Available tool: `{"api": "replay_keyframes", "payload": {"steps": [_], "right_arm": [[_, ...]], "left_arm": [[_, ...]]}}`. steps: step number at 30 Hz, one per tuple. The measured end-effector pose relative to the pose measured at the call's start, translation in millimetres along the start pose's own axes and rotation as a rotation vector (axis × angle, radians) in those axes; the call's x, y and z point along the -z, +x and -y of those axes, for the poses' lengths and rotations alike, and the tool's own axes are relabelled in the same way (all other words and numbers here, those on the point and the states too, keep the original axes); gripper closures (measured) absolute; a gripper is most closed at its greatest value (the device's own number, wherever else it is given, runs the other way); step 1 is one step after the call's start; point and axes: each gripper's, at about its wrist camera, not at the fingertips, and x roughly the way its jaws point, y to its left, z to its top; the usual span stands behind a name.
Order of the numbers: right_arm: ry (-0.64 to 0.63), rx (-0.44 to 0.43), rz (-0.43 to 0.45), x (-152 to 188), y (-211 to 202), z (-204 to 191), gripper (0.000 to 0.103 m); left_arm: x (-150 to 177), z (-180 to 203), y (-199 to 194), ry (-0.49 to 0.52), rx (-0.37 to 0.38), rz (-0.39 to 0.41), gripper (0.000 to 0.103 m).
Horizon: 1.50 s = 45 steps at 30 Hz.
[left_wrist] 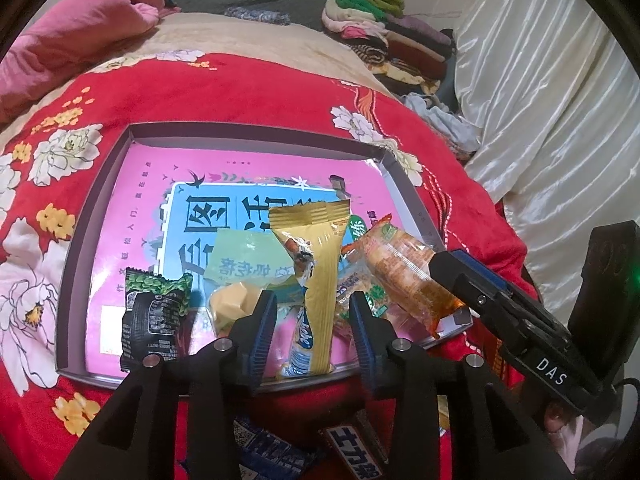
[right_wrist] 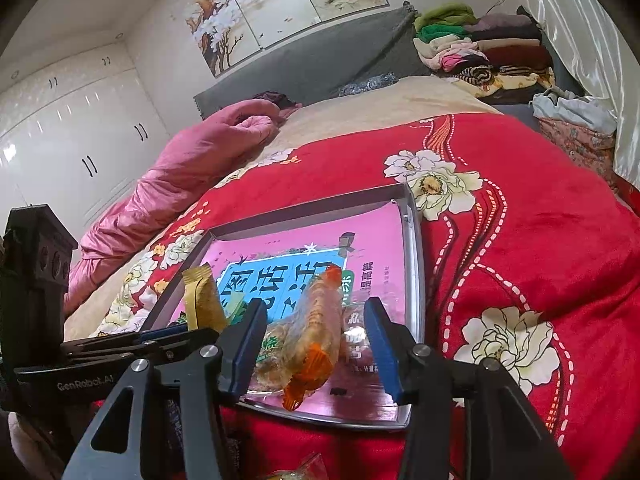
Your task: Organize snacks
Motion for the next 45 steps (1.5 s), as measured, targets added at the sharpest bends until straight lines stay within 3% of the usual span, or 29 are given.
{"api": "replay_keyframes", "payload": {"steps": [28, 45], "right_arm": [[-0.033, -0.014, 0.062, -5, -14, -7, 0.041], [-0.052, -0.024, 0.086, -6, -20, -12, 0.033]], "left_arm": [[0, 1, -24, 0.014, -0.022, 0.044, 0.028], [4, -20, -48, -0.015, -0.04, 0.073, 0.026]]}}
